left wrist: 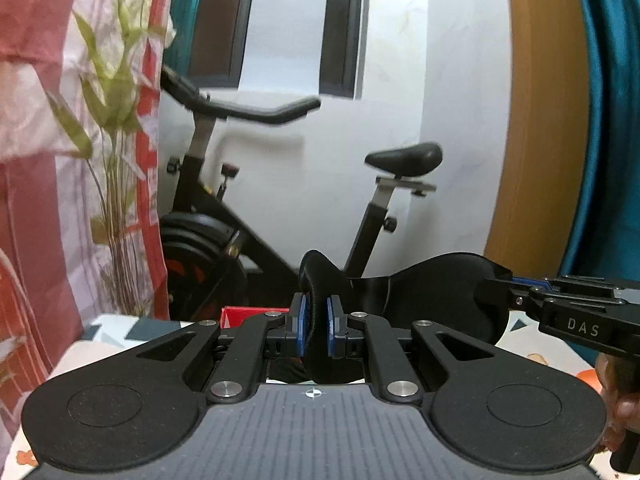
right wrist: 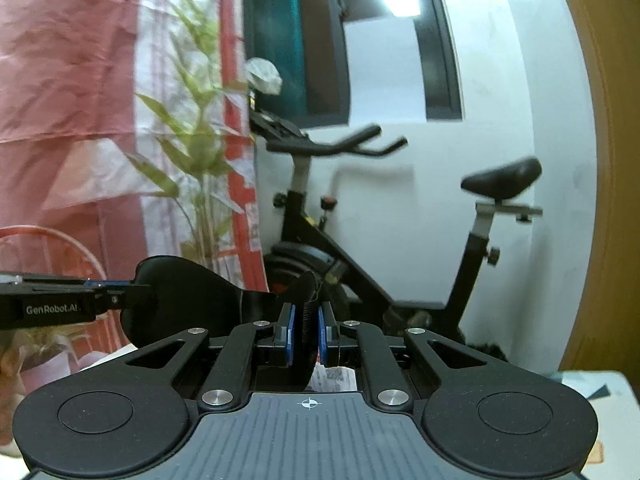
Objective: Organize soft objects
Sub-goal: 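Lift the black eye mask with both grippers and carry it over the red box, then lower the eye mask into the red box and open both grippers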
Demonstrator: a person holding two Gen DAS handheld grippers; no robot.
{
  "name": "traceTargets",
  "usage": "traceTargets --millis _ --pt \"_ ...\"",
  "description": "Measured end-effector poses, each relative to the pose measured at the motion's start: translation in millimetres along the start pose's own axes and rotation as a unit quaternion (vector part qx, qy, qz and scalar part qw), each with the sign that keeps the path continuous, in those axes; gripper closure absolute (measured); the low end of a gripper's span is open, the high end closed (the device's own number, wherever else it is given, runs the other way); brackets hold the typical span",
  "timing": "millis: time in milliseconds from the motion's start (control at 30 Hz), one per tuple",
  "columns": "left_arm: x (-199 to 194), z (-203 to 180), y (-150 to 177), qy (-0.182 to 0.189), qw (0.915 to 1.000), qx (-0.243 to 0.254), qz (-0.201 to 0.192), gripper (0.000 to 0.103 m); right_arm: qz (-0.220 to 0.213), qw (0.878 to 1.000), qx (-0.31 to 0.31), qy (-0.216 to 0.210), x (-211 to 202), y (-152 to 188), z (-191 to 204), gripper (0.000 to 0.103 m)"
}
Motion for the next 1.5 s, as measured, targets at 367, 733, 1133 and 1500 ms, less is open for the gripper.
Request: traceTargets --millis 367,733,1133,1500 --pt "78 30 35 0.002 0.9922 -0.041 0.118 0.092 0.139 0.988 0.064 -0.004 99 48 -23 0.093" --pt "117 47 40 -0.021 0.9872 -0.018 0.157 0.092 0.216 0.974 0.063 0.03 140 72 -36 0.092" --pt "124 50 40 -0.014 0.9871 -0.012 0.159 0.074 0.233 0.968 0.049 0.074 144 81 -39 0.069" --pt "98 48 23 -0.025 0.9923 -0.009 0.121 0.05 0.207 0.975 0.021 0.076 124 58 -31 0.038"
Point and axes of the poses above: each gripper's, at about its wrist camera, not at the fingertips, and x roughly the way its jaws point, z to its left, y to its underside, the point moved 7 cm from there along x, roughly the way its jaws point, and after that the axes turned 6 degrees about -x, right-handed, at the moved point
